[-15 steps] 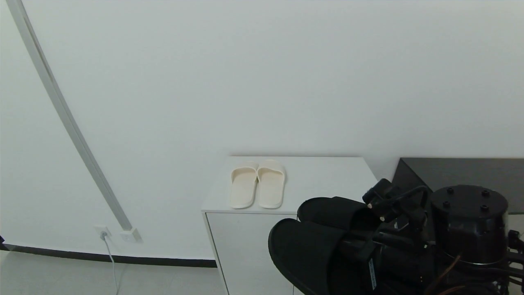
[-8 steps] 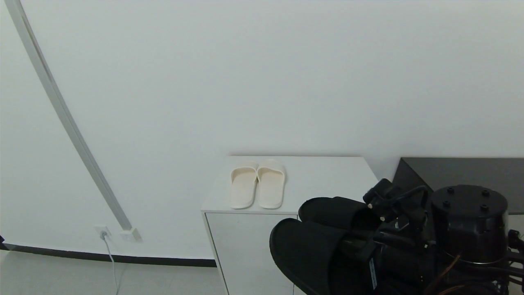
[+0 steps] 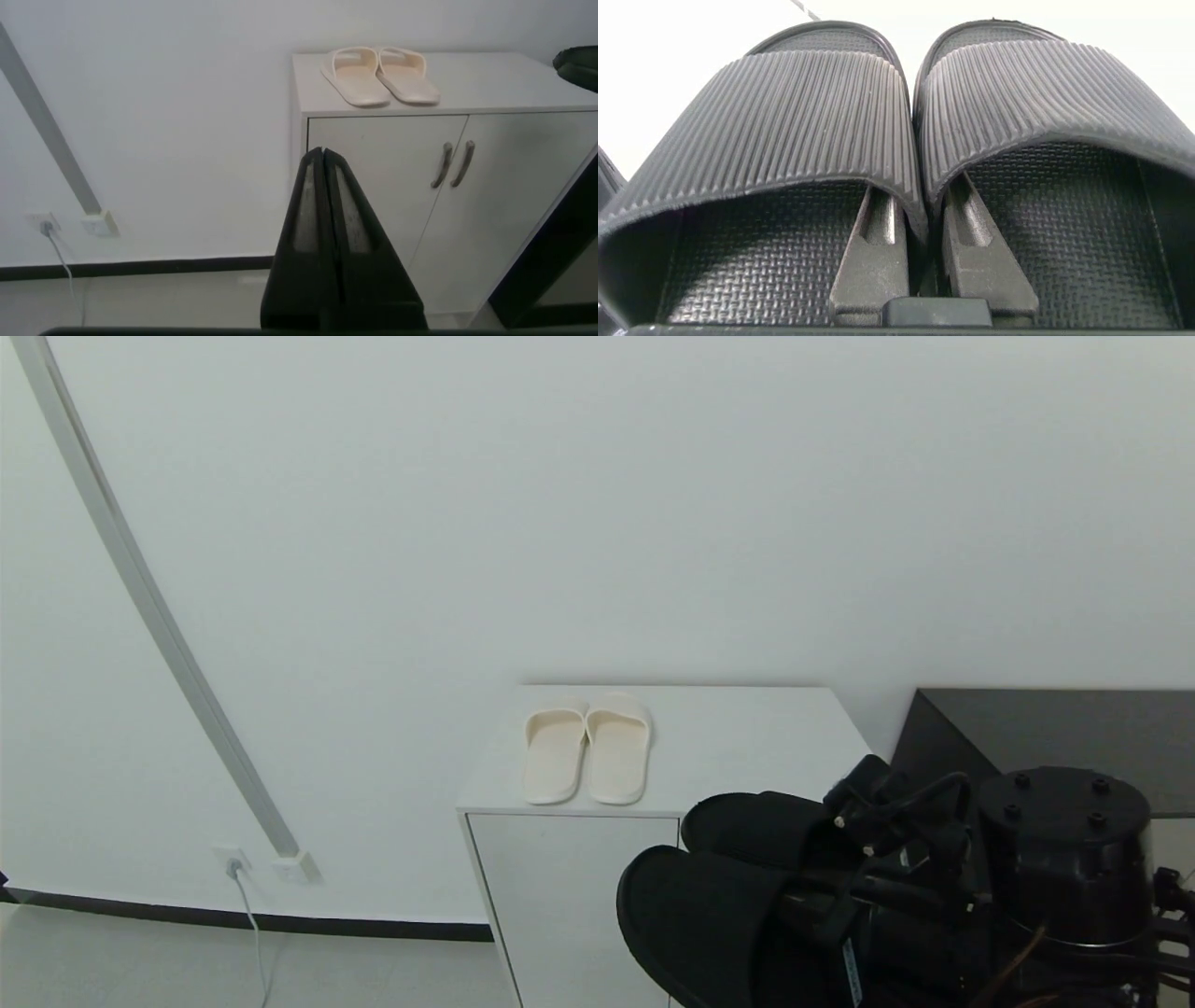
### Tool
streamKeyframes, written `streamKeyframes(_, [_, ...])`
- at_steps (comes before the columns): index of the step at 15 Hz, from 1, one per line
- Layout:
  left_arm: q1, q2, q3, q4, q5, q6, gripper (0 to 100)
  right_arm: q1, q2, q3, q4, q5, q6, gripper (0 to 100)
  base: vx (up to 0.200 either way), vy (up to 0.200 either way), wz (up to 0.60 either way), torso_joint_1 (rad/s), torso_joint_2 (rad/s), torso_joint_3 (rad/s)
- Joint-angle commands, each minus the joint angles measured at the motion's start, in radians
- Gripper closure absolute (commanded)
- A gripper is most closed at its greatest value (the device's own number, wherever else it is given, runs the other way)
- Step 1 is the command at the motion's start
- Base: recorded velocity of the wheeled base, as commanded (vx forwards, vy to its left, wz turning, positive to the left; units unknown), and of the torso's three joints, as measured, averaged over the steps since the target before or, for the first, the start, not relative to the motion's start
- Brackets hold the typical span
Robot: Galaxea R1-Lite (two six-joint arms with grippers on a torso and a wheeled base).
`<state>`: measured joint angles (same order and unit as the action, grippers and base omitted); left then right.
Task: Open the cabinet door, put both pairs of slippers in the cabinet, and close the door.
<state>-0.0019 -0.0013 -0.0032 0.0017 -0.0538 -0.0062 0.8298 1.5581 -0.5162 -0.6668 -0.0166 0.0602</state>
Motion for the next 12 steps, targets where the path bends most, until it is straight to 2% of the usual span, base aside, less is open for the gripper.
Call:
streamKeyframes(1, [-0.001,0.001,0.0,0.0,0.0,-0.001,100,0.0,0.008,0.004,0.0,0.0,0.0,100,0.0,0.0,0.0,-0.154,0.34,0.183])
streamKeyframes(3, [0.0,0.001,0.0,0.0,-0.001,-0.001,100,0.002,0.007,0.016,0.0,0.0,0.0,100,0.0,0.0,0.0,-0.146,0.33,0.176])
streamKeyframes(4, [-0.001,0.001,0.0,0.0,-0.003,-0.003,0,0.0,0.004,0.019,-0.002,0.0,0.0,100,0.0,0.0,0.0,-0.149,0.34,0.173])
streamKeyframes(12, [0.0,0.001,0.0,0.0,-0.001,-0.006,0,0.006,0.004,0.03,-0.017,0.0,0.0,100,0.0,0.0,0.0,-0.159,0.35,0.201])
